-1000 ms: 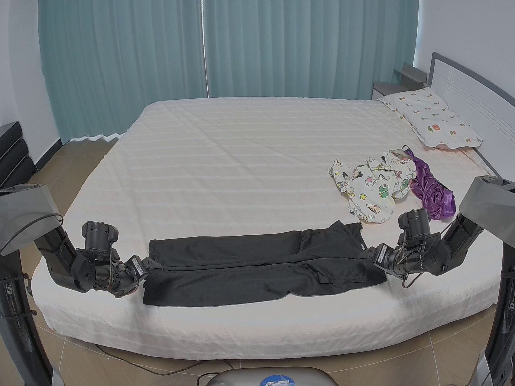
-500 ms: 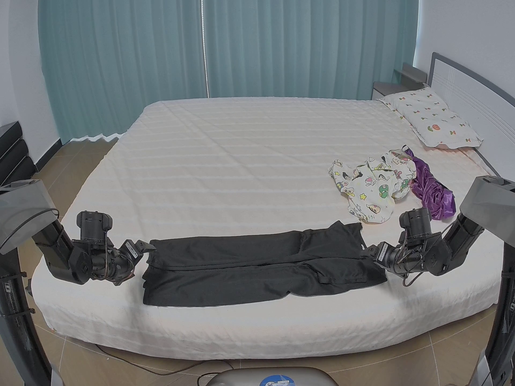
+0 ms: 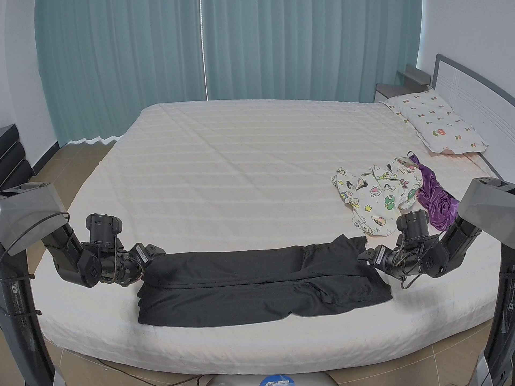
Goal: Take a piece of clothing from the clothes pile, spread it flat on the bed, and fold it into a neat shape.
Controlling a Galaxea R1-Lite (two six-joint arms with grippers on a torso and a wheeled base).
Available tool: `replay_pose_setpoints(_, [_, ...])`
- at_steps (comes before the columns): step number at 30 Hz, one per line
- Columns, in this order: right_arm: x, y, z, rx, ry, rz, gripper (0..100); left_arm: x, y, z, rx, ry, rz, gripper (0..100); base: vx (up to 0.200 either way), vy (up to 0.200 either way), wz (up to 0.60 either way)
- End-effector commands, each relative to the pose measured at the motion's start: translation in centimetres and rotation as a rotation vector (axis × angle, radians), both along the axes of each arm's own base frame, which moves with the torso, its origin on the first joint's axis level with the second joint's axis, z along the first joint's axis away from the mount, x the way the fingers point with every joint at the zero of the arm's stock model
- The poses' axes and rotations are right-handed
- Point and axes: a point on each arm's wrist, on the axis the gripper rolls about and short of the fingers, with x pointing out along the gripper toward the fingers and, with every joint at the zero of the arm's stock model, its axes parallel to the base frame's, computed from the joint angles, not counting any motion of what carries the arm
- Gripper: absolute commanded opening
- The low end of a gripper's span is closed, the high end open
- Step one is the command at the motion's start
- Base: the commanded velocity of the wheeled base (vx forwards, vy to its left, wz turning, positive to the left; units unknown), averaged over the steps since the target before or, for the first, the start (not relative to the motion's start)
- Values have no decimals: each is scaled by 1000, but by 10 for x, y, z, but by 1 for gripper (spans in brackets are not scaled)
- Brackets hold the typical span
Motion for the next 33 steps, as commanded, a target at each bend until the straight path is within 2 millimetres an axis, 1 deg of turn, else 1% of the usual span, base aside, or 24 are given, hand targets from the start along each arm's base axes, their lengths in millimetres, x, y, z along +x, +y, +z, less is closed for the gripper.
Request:
replay_pose_setpoints(1, [-2, 4, -5, -2, 15, 12, 100, -8, -3, -19, 66, 61, -25, 100, 0, 0, 0])
replay_pose_setpoints(3, [-2, 5, -5, -2, 15, 14, 100, -8, -3, -19, 68, 60, -25, 100, 0, 0, 0])
replay_pose_setpoints(7, [-2, 6, -5, -2, 15, 18, 100, -7, -3, -26, 94, 76, -14, 100, 0, 0, 0])
replay_pose_setpoints(10, [-2, 6, -5, -1, 15, 17, 100, -6, -3, -24, 107, 68, -19, 100, 0, 0, 0])
replay_pose_setpoints(12, [-2, 6, -4, 0, 14, 18, 100, -6, -4, -27, 105, 76, -30, 100, 0, 0, 0])
replay_pose_setpoints(14, [-2, 6, -3, 0, 13, 18, 100, -5, -7, -33, 129, 81, -57, 100, 0, 0, 0])
replay_pose_setpoints(20, [-2, 6, -5, -1, 15, 19, 100, -7, -7, -36, 214, 70, -158, 100, 0, 0, 0])
replay_pose_setpoints(24, [-2, 6, -6, -2, 18, 19, 100, -9, -12, -37, 213, 75, -179, 100, 0, 0, 0])
replay_pose_setpoints(25, [-3, 7, -6, -2, 18, 22, 100, -10, -18, -41, 234, 84, -201, 100, 0, 0, 0])
replay_pose_setpoints(26, [-3, 8, -6, -2, 18, 24, 100, -10, -21, -44, 248, 91, -204, 100, 0, 0, 0])
replay_pose_setpoints(32, [-3, 8, -6, -2, 20, 25, 100, -9, -23, -43, 279, 91, -195, 100, 0, 0, 0])
replay_pose_setpoints(33, [-3, 9, -8, -4, 24, 28, 100, -9, -23, -44, 280, 89, -193, 0, 0, 0, 0])
